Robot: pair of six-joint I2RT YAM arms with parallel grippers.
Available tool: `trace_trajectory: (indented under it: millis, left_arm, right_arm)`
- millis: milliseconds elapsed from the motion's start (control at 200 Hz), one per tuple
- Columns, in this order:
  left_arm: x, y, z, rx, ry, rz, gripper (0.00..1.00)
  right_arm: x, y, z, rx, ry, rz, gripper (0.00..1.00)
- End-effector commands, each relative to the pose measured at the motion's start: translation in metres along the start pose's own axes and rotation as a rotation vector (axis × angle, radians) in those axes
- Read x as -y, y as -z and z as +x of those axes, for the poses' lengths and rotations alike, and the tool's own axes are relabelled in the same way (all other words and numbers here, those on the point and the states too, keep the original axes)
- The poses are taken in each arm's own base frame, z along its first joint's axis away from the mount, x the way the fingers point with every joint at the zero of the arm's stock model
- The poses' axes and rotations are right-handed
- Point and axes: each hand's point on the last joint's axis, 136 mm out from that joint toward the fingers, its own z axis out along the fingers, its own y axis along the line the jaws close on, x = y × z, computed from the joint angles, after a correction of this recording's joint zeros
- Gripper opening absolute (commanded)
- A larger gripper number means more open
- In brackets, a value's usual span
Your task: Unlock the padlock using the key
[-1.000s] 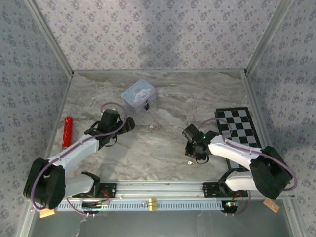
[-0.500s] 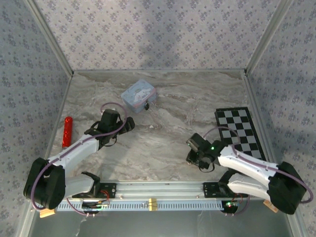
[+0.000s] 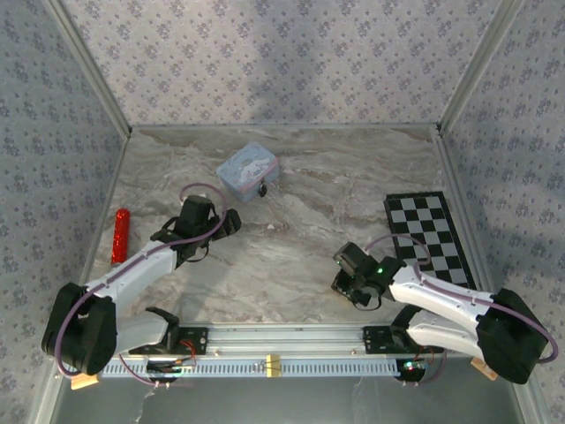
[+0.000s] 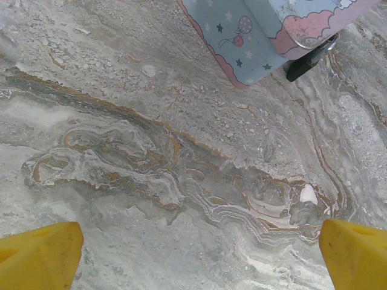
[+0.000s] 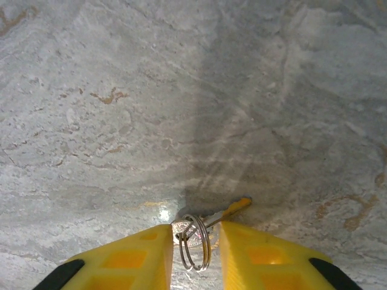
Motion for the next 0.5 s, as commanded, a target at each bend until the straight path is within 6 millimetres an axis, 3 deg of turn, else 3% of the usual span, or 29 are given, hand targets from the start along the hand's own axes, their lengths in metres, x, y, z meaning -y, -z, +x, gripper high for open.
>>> trace_trajectory:
  millis: [0, 495]
  left_arm:
    - [0.001, 0.004, 0.0, 0.013, 0.002, 0.007, 1.0]
    - [0.009, 0.003, 0.003, -0.013, -0.002, 0.029, 1.0]
  right_arm:
    - [0.0, 0.005, -0.006, 0.033, 0.016, 0.029, 0.24]
    - [-0.021, 0.014, -0.014, 0.044, 0.164, 0.033, 0.0]
